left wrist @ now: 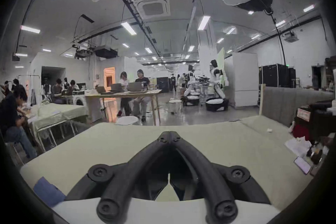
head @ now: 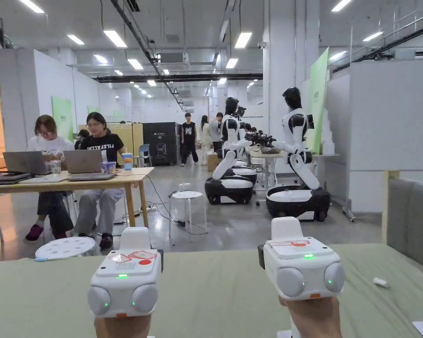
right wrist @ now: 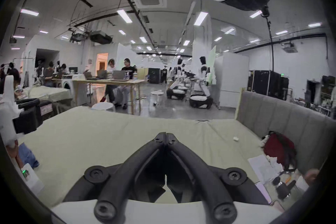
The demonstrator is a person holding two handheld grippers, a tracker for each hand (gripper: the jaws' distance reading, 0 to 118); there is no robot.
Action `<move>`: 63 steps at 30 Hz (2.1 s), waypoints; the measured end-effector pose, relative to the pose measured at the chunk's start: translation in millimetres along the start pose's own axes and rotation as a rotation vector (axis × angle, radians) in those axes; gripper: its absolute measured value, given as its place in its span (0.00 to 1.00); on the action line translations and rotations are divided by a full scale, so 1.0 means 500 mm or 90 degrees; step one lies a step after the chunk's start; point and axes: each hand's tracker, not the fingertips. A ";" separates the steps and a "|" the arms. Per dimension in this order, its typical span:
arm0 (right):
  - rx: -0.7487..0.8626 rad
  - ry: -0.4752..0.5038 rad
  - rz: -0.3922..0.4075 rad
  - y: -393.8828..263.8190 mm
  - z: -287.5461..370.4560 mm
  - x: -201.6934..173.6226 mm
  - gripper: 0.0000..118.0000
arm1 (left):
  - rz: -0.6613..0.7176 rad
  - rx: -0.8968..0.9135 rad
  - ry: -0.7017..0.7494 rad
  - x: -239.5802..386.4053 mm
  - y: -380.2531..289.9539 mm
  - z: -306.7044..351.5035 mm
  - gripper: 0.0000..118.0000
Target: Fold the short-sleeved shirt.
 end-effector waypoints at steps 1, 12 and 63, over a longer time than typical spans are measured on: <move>0.014 -0.009 0.000 0.004 -0.007 0.017 0.00 | 0.001 0.005 -0.004 0.015 0.007 -0.007 0.00; 0.061 -0.015 -0.011 0.058 -0.063 0.090 0.00 | 0.023 0.013 -0.014 0.086 0.057 -0.096 0.00; 0.044 -0.013 -0.016 0.011 -0.113 0.080 1.00 | -0.006 -0.007 0.013 0.050 0.013 -0.133 1.00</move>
